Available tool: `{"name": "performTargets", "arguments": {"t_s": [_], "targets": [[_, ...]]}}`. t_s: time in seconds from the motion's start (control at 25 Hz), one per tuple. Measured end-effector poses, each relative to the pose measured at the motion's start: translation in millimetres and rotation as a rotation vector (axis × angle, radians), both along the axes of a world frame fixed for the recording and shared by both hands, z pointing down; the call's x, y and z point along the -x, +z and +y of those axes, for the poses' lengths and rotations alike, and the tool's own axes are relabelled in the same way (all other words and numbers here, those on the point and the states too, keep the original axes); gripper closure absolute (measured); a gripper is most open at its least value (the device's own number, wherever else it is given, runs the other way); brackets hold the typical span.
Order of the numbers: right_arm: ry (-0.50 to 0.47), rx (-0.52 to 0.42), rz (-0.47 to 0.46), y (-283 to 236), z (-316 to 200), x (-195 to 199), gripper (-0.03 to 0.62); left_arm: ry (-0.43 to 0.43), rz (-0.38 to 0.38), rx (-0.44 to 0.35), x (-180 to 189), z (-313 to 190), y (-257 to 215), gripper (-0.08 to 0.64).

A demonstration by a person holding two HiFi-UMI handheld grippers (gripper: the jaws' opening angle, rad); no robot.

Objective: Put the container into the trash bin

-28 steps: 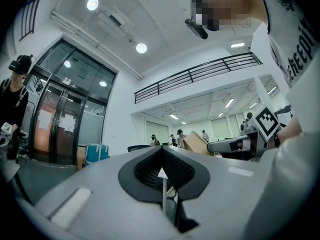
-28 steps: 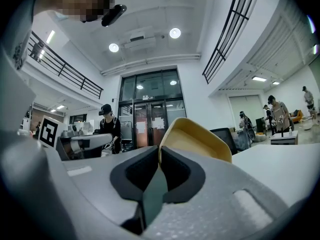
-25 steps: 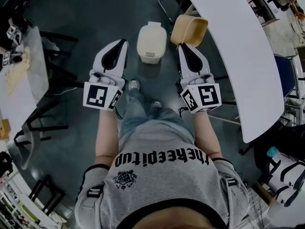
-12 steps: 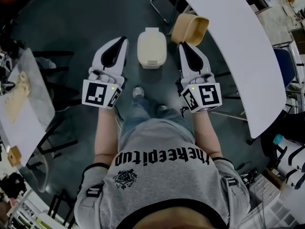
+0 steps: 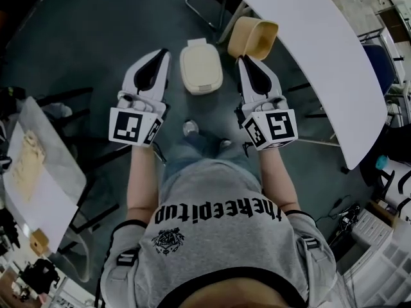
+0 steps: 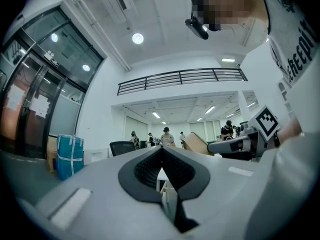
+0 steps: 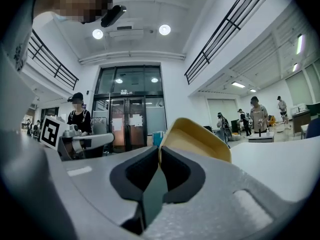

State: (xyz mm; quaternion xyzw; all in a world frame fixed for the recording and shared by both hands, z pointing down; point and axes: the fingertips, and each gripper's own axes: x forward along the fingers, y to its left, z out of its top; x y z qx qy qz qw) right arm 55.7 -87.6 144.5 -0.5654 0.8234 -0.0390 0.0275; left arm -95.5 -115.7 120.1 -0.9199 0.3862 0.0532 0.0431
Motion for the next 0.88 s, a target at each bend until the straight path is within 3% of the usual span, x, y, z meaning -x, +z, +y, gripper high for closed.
{"name": "performTargets", "arguments": {"t_s": [0.32, 0.88], "targets": [[0.049, 0.03, 0.001, 8, -5, 3, 0.571, 0.055, 0.009, 0.019, 6, -12, 10, 0.548], [0.013, 0.075, 0.004, 28, 16, 2, 0.571, 0.032, -0.02, 0.073, 13, 19, 36, 0.546]]}}
